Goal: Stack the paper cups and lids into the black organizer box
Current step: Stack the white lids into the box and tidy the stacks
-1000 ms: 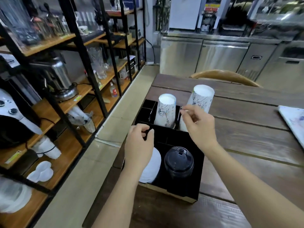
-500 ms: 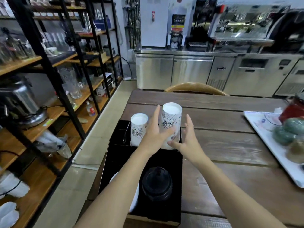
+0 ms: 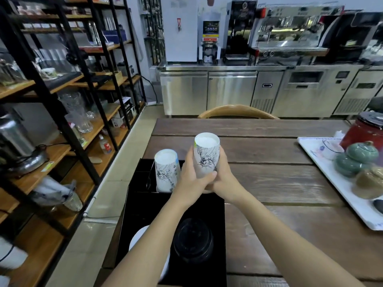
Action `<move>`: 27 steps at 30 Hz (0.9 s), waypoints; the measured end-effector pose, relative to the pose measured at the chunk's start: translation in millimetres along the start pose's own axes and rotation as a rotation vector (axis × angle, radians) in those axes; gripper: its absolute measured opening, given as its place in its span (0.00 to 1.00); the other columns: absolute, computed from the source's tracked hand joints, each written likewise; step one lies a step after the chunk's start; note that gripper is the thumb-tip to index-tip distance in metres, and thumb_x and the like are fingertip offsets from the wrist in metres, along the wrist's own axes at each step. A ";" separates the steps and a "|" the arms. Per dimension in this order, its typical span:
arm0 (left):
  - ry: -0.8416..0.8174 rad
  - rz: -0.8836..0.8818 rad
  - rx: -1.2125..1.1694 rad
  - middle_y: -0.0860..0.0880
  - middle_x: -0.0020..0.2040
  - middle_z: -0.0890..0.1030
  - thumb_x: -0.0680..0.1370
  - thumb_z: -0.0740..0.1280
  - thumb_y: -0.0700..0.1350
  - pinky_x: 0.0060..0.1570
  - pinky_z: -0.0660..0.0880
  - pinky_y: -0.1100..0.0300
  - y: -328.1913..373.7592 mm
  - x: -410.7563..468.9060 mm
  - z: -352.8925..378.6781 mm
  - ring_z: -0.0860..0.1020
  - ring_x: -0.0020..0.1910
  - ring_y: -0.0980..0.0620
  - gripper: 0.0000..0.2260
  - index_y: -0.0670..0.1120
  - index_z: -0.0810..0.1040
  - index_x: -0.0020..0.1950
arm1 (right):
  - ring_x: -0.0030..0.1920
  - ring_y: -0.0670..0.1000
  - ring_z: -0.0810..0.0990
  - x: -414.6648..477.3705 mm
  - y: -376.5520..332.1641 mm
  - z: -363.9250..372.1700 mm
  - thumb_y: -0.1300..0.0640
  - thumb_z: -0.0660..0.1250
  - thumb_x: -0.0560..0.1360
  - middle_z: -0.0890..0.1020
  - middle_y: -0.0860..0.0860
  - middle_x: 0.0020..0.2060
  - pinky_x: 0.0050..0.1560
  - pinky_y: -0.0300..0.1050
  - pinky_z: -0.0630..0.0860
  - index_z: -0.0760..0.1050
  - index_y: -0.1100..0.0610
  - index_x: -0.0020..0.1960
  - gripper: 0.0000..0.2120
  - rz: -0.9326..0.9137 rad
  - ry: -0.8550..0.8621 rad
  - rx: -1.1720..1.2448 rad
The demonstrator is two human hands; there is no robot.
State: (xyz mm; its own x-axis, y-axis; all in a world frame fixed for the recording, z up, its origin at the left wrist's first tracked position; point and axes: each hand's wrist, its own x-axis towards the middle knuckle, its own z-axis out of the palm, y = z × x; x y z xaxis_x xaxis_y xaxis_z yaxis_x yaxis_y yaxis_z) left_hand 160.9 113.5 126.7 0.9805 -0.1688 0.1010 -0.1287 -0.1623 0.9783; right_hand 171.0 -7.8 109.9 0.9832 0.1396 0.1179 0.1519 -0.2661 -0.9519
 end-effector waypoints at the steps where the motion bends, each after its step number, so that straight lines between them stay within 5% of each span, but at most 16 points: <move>1: 0.001 0.017 0.034 0.55 0.69 0.69 0.67 0.71 0.48 0.68 0.67 0.47 0.1 -1.4 -0.6 0.67 0.68 0.55 0.37 0.55 0.57 0.73 | 0.71 0.53 0.64 -2.4 0.1 0.5 0.54 0.72 0.62 0.63 0.51 0.72 0.69 0.62 0.64 0.46 0.46 0.74 0.49 -0.005 0.063 -0.050; 3: 0.051 0.064 0.147 0.52 0.67 0.72 0.71 0.70 0.47 0.66 0.68 0.48 1.6 -4.9 -4.9 0.69 0.67 0.53 0.30 0.49 0.63 0.71 | 0.69 0.52 0.65 -12.0 -1.5 2.7 0.55 0.73 0.66 0.63 0.53 0.71 0.70 0.57 0.59 0.50 0.53 0.74 0.45 -0.090 0.308 -0.203; 6: 0.337 0.211 0.273 0.55 0.53 0.77 0.74 0.67 0.47 0.57 0.71 0.62 9.1 -14.3 -20.6 0.75 0.58 0.53 0.13 0.46 0.75 0.58 | 0.57 0.50 0.70 -31.3 -8.1 12.0 0.60 0.70 0.70 0.69 0.52 0.60 0.61 0.45 0.63 0.61 0.59 0.68 0.30 -0.394 0.563 -0.342; 8: 0.531 0.272 0.241 0.53 0.51 0.77 0.74 0.64 0.50 0.53 0.71 0.61 11.8 -17.9 -35.3 0.75 0.53 0.53 0.11 0.47 0.76 0.53 | 0.55 0.53 0.73 -36.5 -12.6 21.9 0.64 0.66 0.70 0.75 0.56 0.56 0.59 0.47 0.67 0.66 0.61 0.63 0.22 -0.500 0.445 -0.383; 11: 0.650 0.160 0.066 0.50 0.57 0.76 0.76 0.62 0.51 0.58 0.70 0.57 5.8 -14.2 -56.3 0.74 0.58 0.51 0.13 0.47 0.73 0.57 | 0.57 0.50 0.74 -33.6 -23.2 38.0 0.65 0.63 0.72 0.77 0.58 0.56 0.61 0.39 0.67 0.69 0.62 0.63 0.20 -0.382 0.138 -0.342; 14: 0.537 0.009 -0.157 0.56 0.58 0.75 0.79 0.60 0.52 0.56 0.69 0.69 -1.2 -9.6 -70.8 0.73 0.58 0.62 0.12 0.51 0.72 0.61 | 0.62 0.47 0.71 -25.4 -30.8 56.7 0.66 0.63 0.71 0.74 0.53 0.63 0.61 0.25 0.60 0.61 0.57 0.69 0.28 -0.269 -0.073 -0.262; 16: 0.416 -0.059 -0.179 0.62 0.54 0.73 0.79 0.59 0.55 0.53 0.68 0.75 -9.7 -7.5 -75.5 0.73 0.54 0.67 0.11 0.57 0.72 0.60 | 0.60 0.45 0.73 -19.6 -34.7 67.4 0.66 0.63 0.70 0.74 0.48 0.62 0.63 0.34 0.69 0.56 0.53 0.71 0.33 -0.163 -0.151 -0.165; 19: 0.295 -0.130 -0.076 0.61 0.60 0.72 0.78 0.58 0.58 0.59 0.66 0.65 -22.3 -5.6 -77.6 0.71 0.59 0.65 0.19 0.53 0.68 0.66 | 0.57 0.50 0.77 -12.9 -34.2 76.1 0.65 0.63 0.70 0.76 0.50 0.59 0.59 0.44 0.73 0.50 0.55 0.72 0.35 -0.058 -0.164 -0.186; 22: 0.264 -0.132 -0.094 0.60 0.53 0.78 0.78 0.59 0.56 0.48 0.71 0.66 -24.1 -7.2 -76.0 0.76 0.49 0.69 0.10 0.57 0.71 0.57 | 0.56 0.51 0.77 -7.7 -31.9 77.0 0.66 0.63 0.70 0.76 0.51 0.57 0.56 0.42 0.72 0.54 0.57 0.70 0.32 -0.030 -0.169 -0.199; 27: 0.220 -0.093 -0.098 0.54 0.58 0.78 0.77 0.62 0.54 0.54 0.74 0.63 -28.7 -12.0 -76.4 0.77 0.56 0.60 0.18 0.51 0.70 0.65 | 0.56 0.47 0.75 -2.7 -30.1 73.0 0.65 0.64 0.70 0.76 0.49 0.57 0.56 0.35 0.71 0.54 0.56 0.72 0.34 -0.014 -0.185 -0.176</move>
State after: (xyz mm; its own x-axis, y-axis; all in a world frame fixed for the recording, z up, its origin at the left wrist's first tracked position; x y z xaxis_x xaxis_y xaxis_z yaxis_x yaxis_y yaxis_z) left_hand 164.2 194.5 111.3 0.9975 0.0600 0.0360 -0.0317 -0.0700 0.9970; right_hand 156.3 69.5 117.7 0.9480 0.3123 0.0620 0.1971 -0.4226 -0.8846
